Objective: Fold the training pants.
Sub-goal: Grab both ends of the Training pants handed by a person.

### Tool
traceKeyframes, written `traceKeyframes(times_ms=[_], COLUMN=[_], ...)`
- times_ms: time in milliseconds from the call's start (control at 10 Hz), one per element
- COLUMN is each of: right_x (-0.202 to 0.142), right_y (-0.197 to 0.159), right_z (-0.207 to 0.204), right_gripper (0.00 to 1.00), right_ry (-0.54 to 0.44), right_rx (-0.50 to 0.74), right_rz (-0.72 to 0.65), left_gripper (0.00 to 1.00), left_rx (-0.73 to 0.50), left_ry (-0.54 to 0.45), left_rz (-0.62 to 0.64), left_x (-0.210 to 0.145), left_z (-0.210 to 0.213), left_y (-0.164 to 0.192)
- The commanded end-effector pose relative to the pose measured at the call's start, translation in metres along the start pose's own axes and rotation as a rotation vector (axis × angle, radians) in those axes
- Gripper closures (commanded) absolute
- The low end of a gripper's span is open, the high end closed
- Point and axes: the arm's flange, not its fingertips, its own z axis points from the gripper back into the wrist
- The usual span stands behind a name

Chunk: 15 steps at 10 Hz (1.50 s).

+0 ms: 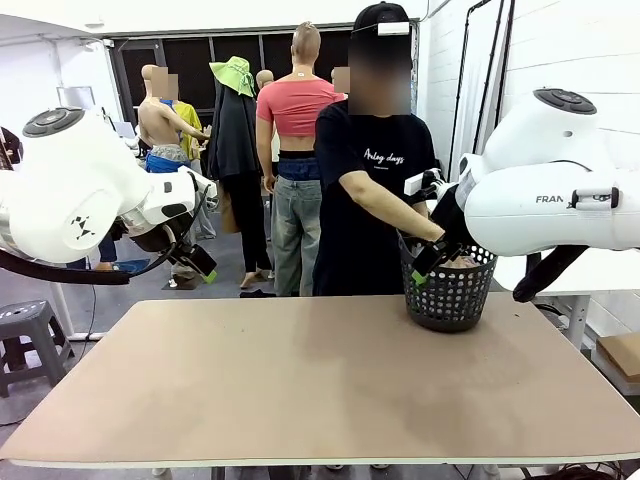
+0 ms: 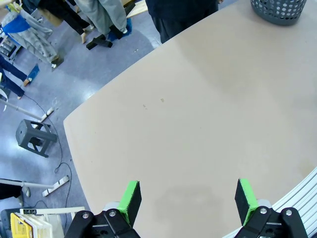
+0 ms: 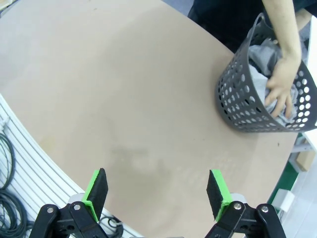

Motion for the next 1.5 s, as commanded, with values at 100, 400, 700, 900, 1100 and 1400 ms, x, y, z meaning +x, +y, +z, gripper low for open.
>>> traceKeyframes(times_ms=[100, 400, 700, 900, 1100, 1400], right_x=[-0.0006, -0.0006, -0.0006, -0.0006, -0.0006, -0.0006], right_y=[0.0006, 0.0006, 0.0006, 0.0006, 0.0006, 0.0006], right_z=[-0.0016, -0.0016, -0.0016, -0.0016, -0.0016, -0.0016], right_gripper=[0.00, 0.00, 0.00, 0.00, 0.00, 0.00], right_ry=[-0.002, -0.002, -0.002, -0.002, -0.002, -0.002], right_rx=[0.002, 0.002, 0.002, 0.002, 0.002, 0.002], right_rz=[0.002, 0.002, 0.002, 0.002, 0.002, 0.002], left_gripper=[0.00, 0.00, 0.00, 0.00, 0.00, 0.00], left_rx=[0.001, 0.001, 0.001, 0.001, 0.001, 0.001], left_ry=[-0.001, -0.001, -0.001, -0.001, -0.001, -0.001], left_rz=[-0.006, -0.006, -0.006, -0.006, -0.006, -0.006], left_x=[0.0006, 0.0006, 0.0006, 0.0006, 0.0006, 0.0006], left_z=[0.0001, 0.0001, 0.0001, 0.0001, 0.0001, 0.0001], left_y=[0.0015, 0.0015, 0.0015, 0.0015, 0.0015, 0.0015])
